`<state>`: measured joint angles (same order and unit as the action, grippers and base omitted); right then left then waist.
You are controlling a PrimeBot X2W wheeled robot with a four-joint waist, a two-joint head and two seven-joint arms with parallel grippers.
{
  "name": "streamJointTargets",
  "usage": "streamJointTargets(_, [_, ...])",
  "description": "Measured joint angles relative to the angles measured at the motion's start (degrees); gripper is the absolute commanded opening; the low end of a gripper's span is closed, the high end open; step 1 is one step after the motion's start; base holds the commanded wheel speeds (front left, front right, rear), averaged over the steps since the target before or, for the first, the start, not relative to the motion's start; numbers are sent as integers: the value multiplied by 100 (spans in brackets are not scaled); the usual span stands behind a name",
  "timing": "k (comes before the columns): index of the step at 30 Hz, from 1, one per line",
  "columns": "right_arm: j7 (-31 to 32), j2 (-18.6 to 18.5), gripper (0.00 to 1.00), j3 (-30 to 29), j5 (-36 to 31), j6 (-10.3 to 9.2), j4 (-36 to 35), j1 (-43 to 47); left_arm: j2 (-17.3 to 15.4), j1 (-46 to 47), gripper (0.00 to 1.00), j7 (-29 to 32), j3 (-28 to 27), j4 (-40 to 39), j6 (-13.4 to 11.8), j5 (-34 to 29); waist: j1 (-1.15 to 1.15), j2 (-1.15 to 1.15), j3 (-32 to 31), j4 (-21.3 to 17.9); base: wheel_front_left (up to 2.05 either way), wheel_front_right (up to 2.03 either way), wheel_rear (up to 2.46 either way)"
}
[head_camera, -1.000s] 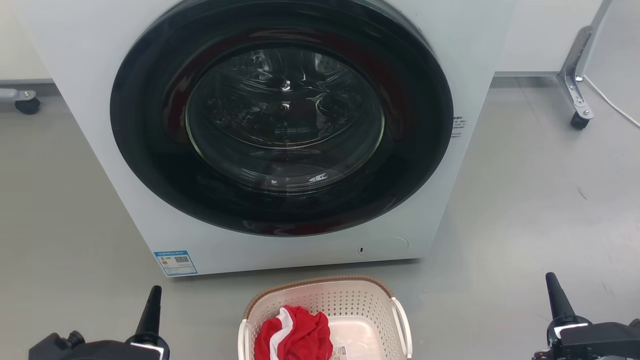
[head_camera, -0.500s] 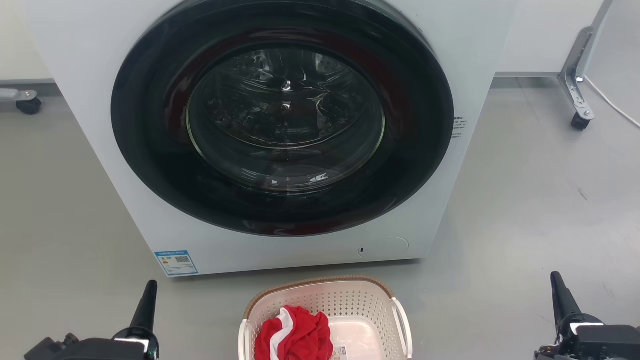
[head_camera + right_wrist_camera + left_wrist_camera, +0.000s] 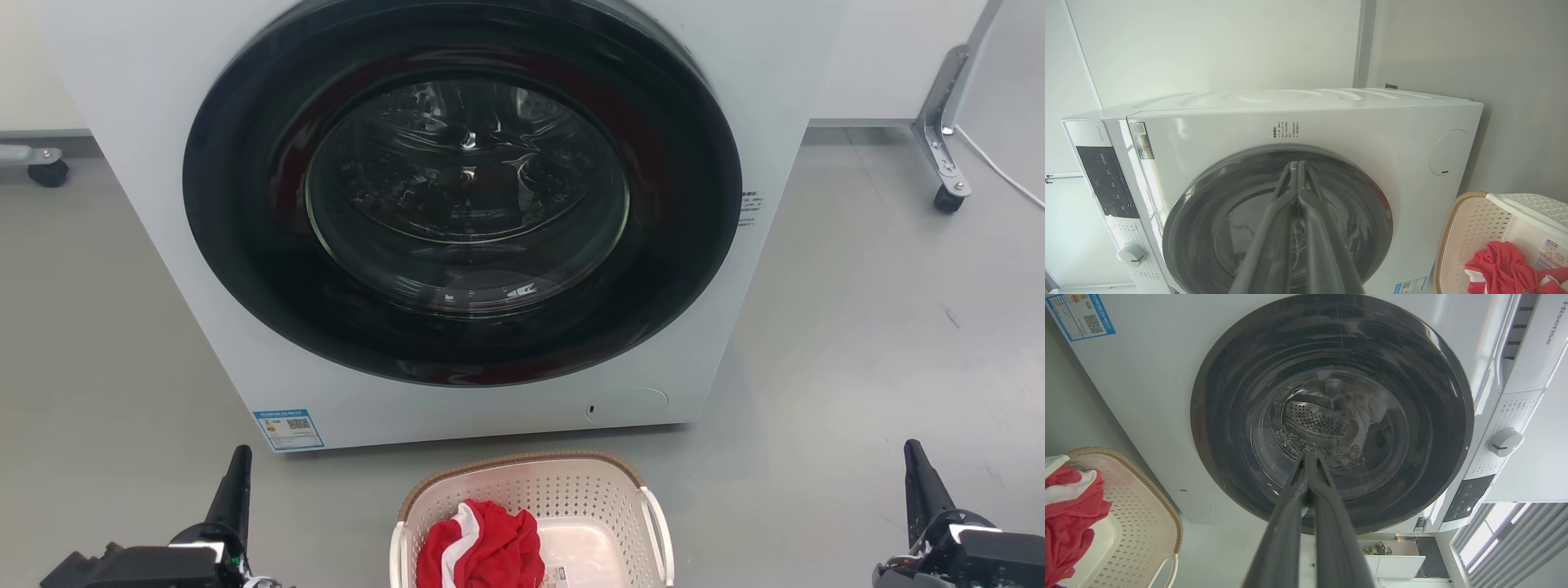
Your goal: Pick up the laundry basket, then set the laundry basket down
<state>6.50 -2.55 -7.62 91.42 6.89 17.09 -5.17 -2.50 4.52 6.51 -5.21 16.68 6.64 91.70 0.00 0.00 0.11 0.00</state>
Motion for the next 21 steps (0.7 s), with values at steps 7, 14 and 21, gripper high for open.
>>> streamJointTargets(7, [0, 1, 0, -1, 0, 1, 1, -10, 1, 0, 0, 0, -1, 4, 1, 1, 0, 0, 0, 0, 0, 0, 0])
streamJointTargets(14, [0, 2, 0, -1, 0, 1, 1, -10, 1, 0, 0, 0, -1, 5, 1, 1, 0, 0, 0, 0, 0, 0, 0])
streamJointTargets(21, [0, 2, 0, 0, 1, 1, 1, -10, 2, 0, 0, 0, -1, 8, 42, 1, 0, 0, 0, 0, 0, 0, 0])
